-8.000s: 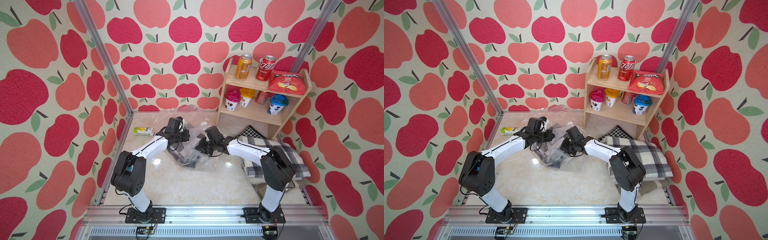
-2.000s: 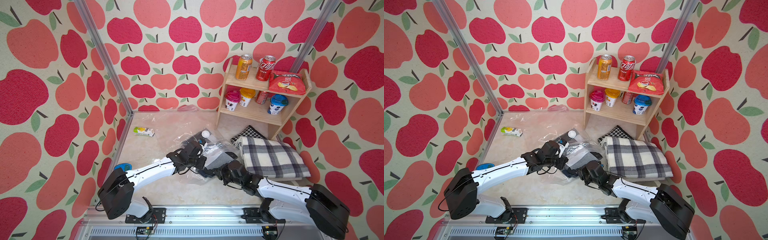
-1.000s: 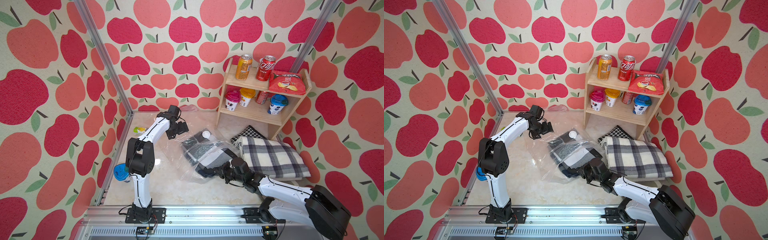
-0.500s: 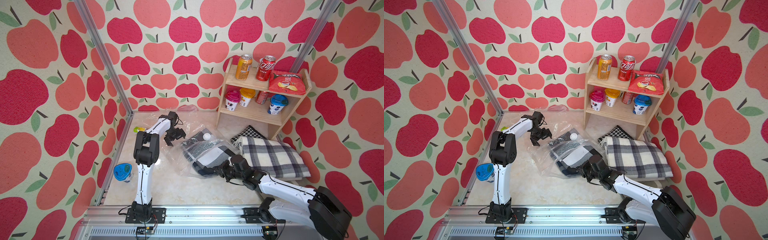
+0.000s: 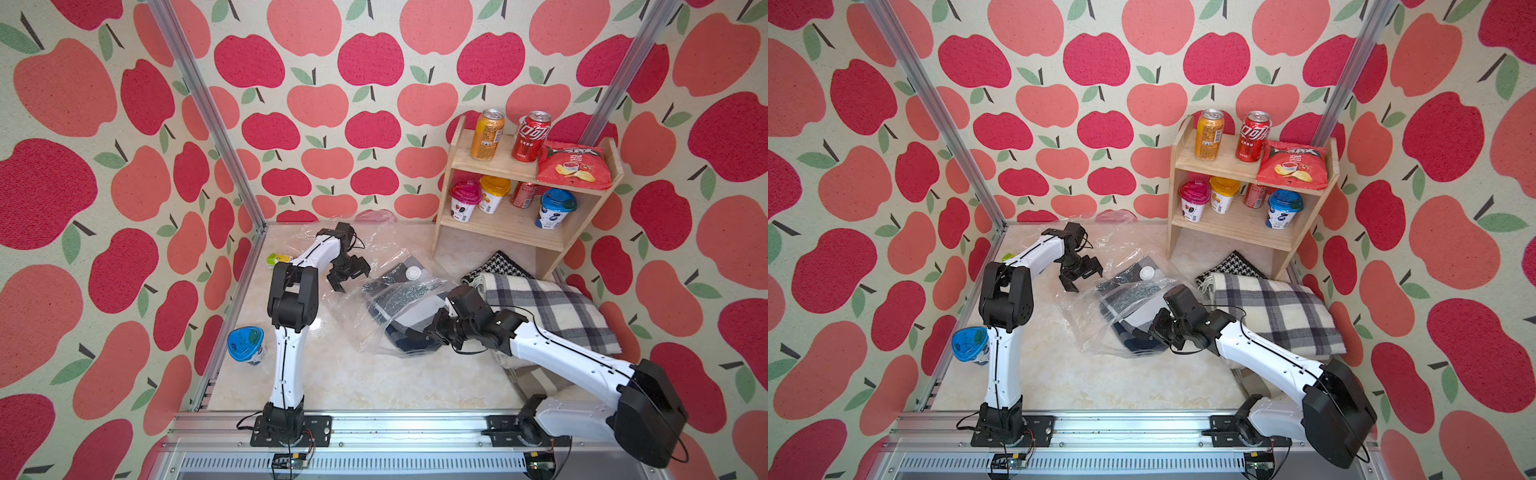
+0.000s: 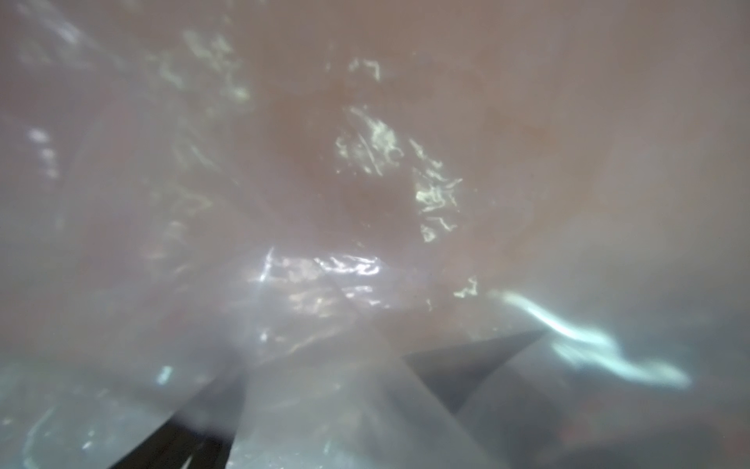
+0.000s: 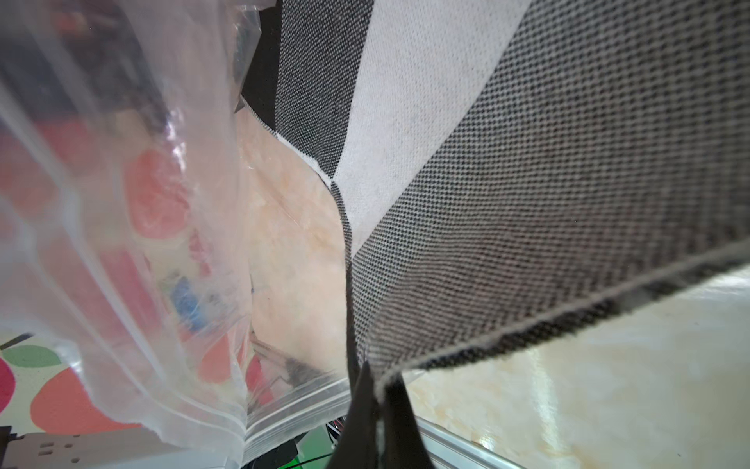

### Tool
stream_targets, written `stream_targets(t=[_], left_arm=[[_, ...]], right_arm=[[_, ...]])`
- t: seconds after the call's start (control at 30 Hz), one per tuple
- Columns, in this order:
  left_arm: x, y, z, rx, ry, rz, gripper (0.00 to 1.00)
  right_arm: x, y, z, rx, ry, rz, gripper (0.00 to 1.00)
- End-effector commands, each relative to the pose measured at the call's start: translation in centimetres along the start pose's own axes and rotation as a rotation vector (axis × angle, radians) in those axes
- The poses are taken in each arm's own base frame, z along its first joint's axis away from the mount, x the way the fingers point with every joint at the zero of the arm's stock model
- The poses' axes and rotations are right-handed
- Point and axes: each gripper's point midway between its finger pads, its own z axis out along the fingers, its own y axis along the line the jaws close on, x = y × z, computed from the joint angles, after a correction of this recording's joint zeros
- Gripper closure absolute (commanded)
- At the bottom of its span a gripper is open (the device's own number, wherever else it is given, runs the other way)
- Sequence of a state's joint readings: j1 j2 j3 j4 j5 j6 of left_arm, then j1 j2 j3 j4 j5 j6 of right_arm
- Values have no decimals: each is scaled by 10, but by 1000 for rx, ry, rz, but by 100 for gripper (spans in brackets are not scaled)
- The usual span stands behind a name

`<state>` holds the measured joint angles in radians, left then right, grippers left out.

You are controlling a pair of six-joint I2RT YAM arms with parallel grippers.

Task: Take the scarf out of the vacuum bag
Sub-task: Take out the scarf from the vacuum bag.

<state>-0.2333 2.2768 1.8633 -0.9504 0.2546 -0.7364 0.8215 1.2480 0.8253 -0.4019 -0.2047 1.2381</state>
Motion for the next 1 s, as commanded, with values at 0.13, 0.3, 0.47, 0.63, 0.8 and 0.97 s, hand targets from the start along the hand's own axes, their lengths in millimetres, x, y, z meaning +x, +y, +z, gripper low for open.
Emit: stream_targets(t=[0.13,0.3,0.47,0.63,0.8,0.97], left_arm=[[0,45,28,-192,27,-80,1],[1,45,30,-191,26,-82,1],[-1,45,28,-187,19,-85,1],[1,46,29,-187,23,-89,1],[3,47,31,-186,27,-85,2],[3,46,31,-178,27,-83,1]], right_arm=[[-11,-13,-53,185,47,-186,100],[-30,-8,-85,281,27,-259,100],[-51,8,-111,336,-31,-330,100],[-73,11,-136,455,-107,-414,100],[-93,17,-163,540,-192,-535,100],[-118,34,-186,562,-333,-651,100]])
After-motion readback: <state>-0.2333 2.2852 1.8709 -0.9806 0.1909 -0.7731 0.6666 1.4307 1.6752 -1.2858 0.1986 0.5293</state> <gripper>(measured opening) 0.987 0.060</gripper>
